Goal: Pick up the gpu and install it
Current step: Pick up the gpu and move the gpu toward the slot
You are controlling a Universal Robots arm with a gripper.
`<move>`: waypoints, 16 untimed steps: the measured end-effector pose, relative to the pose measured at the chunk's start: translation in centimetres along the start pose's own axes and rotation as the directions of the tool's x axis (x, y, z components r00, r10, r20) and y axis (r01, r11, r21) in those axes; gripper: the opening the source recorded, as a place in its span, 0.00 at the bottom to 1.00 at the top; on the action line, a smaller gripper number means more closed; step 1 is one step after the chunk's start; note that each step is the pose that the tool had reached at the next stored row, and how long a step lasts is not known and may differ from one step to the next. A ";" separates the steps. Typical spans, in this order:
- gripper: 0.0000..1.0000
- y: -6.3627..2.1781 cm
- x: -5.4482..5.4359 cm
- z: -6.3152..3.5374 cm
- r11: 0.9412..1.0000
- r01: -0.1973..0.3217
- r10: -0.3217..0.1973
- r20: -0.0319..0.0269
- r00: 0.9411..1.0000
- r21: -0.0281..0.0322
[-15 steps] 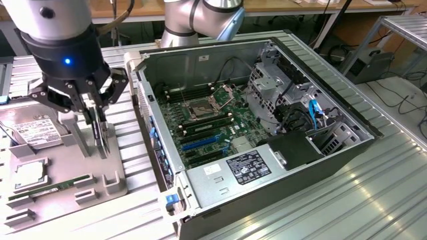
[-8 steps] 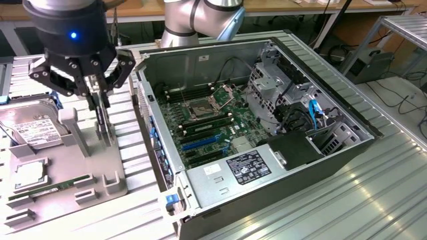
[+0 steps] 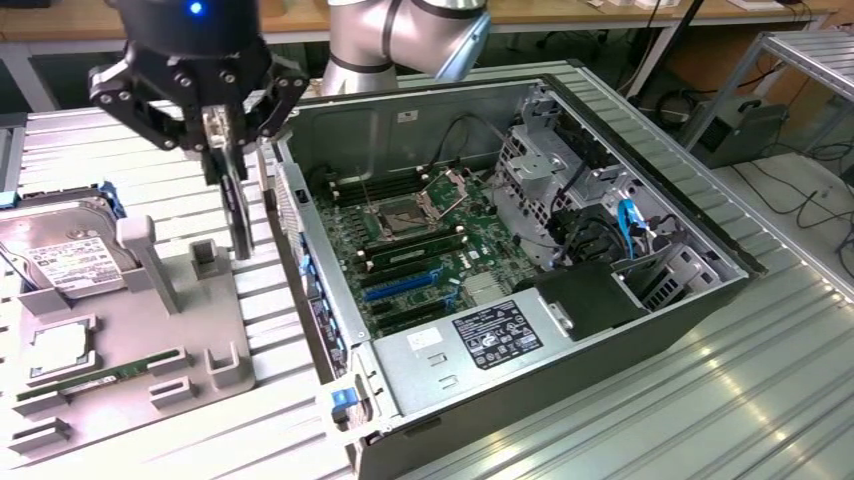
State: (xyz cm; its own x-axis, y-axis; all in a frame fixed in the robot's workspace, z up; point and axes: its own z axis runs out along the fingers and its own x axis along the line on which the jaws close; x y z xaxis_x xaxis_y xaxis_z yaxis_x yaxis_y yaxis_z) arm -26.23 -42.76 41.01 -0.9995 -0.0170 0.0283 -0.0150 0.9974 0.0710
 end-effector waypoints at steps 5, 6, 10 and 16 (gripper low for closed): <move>0.26 0.03 -2.7 -1.10 1.000 -0.002 0.001 -0.021 1.000 -0.007; 0.26 0.02 -3.1 -1.20 1.000 -0.002 0.001 -0.024 1.000 -0.008; 0.26 0.00 -5.4 -1.41 1.000 -0.002 0.002 -0.035 0.999 -0.014; 0.26 -0.05 -8.7 -1.50 1.000 -0.003 0.002 -0.051 0.999 -0.023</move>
State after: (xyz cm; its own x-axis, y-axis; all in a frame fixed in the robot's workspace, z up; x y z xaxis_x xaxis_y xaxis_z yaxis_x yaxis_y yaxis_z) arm -17.48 -42.77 42.26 -0.9967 -0.0183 0.0796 -0.0108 0.9956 0.0935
